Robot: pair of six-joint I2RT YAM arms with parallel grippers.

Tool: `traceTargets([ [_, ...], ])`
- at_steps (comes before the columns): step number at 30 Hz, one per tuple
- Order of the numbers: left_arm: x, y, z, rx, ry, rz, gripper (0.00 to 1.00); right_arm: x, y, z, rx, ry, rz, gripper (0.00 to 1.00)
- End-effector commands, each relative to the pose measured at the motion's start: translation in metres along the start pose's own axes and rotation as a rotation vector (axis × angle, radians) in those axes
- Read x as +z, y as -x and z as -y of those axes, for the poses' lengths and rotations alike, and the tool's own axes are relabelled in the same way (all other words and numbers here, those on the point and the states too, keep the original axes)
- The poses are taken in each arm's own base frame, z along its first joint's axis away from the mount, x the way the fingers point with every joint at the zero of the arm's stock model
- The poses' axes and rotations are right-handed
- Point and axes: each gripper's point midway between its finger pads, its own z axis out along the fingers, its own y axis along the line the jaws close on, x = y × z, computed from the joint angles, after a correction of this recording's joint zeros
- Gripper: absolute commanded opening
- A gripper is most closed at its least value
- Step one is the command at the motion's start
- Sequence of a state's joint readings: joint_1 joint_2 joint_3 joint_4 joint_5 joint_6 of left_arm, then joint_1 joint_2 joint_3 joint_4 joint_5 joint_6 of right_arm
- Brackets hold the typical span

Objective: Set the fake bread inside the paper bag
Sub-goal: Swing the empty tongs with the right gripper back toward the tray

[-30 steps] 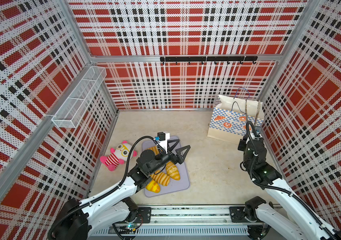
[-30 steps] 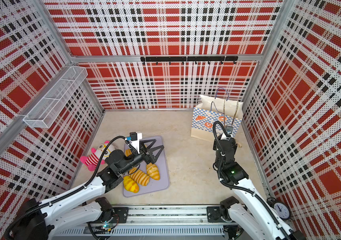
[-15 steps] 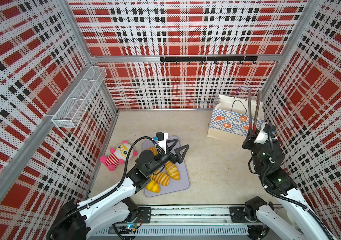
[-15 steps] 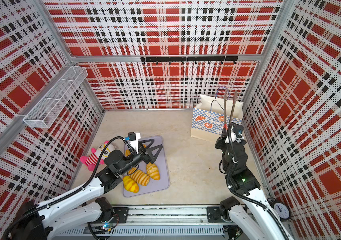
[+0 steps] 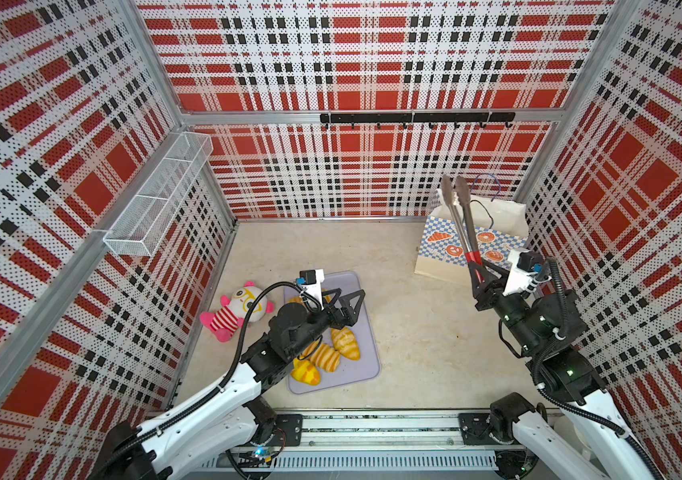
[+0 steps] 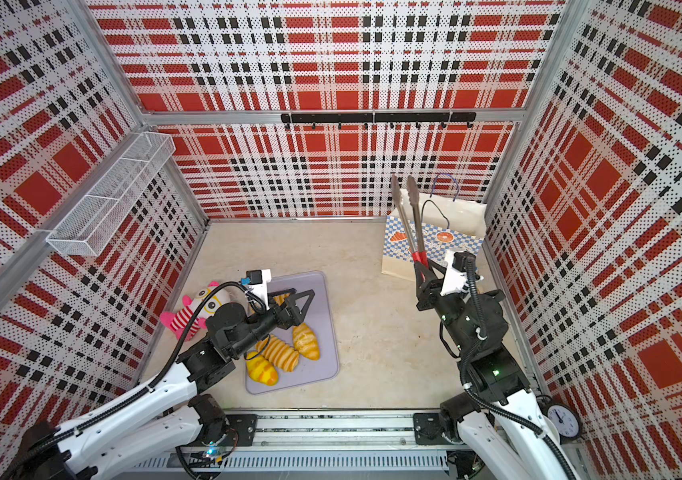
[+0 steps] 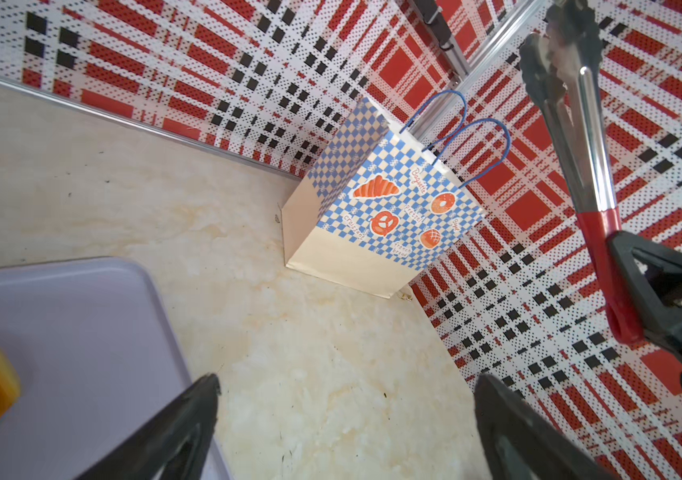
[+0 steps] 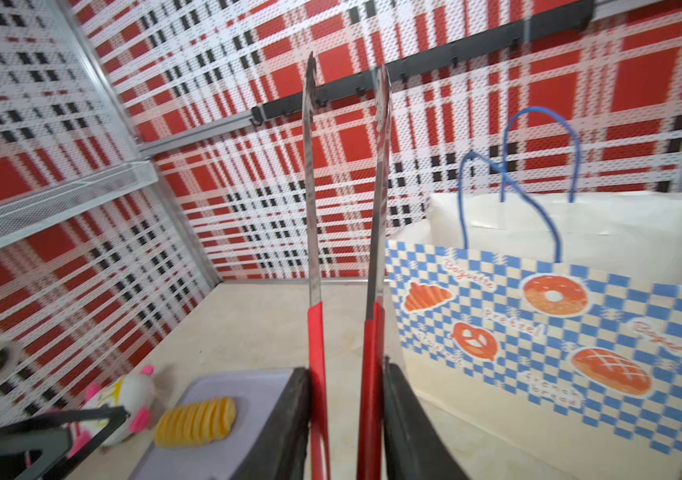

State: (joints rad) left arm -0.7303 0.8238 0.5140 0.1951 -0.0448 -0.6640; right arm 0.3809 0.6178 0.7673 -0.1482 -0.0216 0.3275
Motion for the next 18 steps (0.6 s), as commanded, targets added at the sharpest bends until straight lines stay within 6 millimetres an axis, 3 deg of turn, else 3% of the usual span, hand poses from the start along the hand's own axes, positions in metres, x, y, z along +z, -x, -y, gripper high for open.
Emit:
traceTargets([
  [1,-0.013,-0.005,-0.021,-0.059,0.086,0.003,0.98,0.008,-0.013,-0.027,0.045,0.167,-0.066,0.31],
  [9,-0.036,-0.01,-0.034,-0.124,0.144,-0.021,0.98,0.023,-0.066,-0.038,0.126,0.254,-0.271,0.31],
  [18,-0.045,-0.022,-0.044,-0.143,0.204,-0.089,0.98,0.021,-0.102,-0.048,0.13,0.297,-0.403,0.31],
])
